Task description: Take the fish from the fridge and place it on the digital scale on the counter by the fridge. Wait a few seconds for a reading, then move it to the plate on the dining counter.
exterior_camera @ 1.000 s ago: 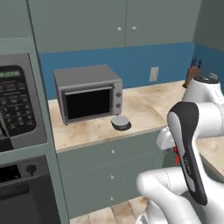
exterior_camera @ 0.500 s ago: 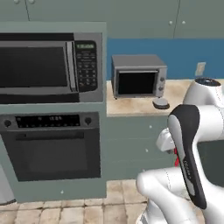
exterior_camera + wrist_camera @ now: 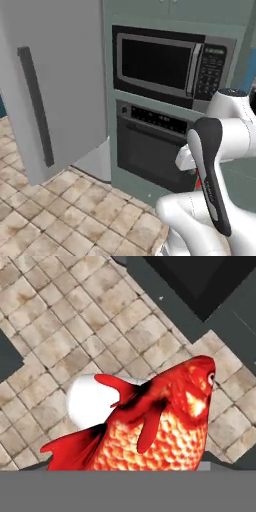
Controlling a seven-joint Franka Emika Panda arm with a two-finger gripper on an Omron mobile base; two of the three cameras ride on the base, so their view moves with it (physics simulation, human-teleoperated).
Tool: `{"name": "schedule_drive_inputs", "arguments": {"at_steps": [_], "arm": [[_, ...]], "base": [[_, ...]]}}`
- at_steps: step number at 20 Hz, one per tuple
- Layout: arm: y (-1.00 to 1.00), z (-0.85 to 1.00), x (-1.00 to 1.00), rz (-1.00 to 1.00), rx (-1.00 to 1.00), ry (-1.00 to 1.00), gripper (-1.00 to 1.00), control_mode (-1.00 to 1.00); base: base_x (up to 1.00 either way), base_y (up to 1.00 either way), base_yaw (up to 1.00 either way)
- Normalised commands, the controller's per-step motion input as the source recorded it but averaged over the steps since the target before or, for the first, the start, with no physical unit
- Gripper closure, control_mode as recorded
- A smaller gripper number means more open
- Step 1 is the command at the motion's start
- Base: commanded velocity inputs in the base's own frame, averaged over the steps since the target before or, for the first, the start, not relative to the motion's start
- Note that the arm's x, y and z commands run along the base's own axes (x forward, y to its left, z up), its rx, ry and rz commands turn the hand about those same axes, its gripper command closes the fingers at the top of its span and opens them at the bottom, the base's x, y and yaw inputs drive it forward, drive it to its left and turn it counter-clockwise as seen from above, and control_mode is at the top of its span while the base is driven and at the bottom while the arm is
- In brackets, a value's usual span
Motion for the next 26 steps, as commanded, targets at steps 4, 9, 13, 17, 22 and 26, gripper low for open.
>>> {"name": "schedule_drive_inputs", "arguments": {"at_steps": [4,9,13,17,22,26], "arm": [[0.0,0.0,0.0,0.0,0.0,0.0,1.0,1.0],[0.0,0.0,0.0,0.0,0.0,0.0,1.0,1.0],[0.0,0.0,0.0,0.0,0.0,0.0,1.0,1.0],[0.0,0.0,0.0,0.0,0.0,0.0,1.0,1.0],[0.0,0.0,0.0,0.0,0.0,0.0,1.0,1.0],[0.0,0.0,0.0,0.0,0.0,0.0,1.0,1.0]], "base": [[0.0,0.34,1.0],[-0.04,0.65,0.97],[-0.01,0.83,0.89],[0.04,0.97,0.69],[0.29,0.97,0.25],[0.55,1.0,-0.09]]}}
